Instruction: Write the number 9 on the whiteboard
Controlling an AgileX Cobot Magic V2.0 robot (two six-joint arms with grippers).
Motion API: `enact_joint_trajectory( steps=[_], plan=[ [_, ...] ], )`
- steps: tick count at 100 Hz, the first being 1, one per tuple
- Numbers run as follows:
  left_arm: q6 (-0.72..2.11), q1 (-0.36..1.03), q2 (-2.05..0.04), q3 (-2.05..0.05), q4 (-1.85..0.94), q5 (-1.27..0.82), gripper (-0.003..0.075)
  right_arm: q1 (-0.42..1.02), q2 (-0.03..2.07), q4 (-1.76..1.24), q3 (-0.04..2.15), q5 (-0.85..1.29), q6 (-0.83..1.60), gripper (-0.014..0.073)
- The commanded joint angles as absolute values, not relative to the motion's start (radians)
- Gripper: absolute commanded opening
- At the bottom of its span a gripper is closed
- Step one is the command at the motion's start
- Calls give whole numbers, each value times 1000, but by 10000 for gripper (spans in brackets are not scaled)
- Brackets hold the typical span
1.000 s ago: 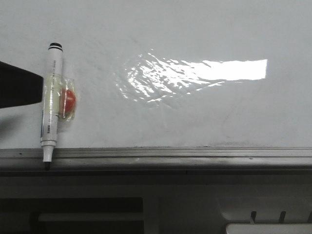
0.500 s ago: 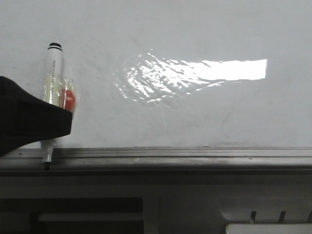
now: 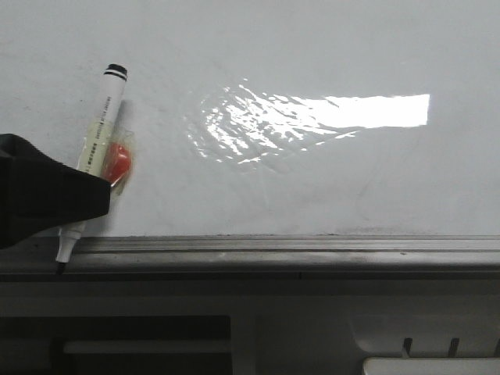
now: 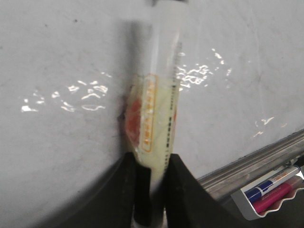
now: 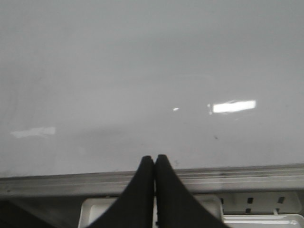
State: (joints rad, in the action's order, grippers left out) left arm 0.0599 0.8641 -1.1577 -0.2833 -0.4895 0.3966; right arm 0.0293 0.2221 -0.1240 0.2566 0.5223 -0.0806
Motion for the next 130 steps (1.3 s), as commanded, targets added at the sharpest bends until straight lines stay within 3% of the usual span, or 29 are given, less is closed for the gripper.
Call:
enact_joint_trajectory(
  steps=[1,24,45,55,70,77,95,130],
  plan=[
    [52,866,-1159,-303,-510,437,-19,95,245,-130,292,456,-71,-69],
    [52,866,-1131,-311,-470,415,-20,271,357,-128,348,457,-71,-69],
    [54,866,-1043,-368,-129,361,-20,431,546,-136,492,453,59,-57],
    [54,866,-1022,-394,23,349,-20,538,633,-144,582,453,103,41],
    [60,866,-1022,-400,316,351,-20,720,752,-143,704,427,115,270],
    [60,866,-1022,-400,407,361,-20,800,802,-143,744,402,115,320],
    [60,866,-1022,-400,444,385,-20,907,930,-143,833,395,115,318],
    [60,866,-1022,-400,444,383,-20,919,1109,-176,931,399,114,302]
  ],
)
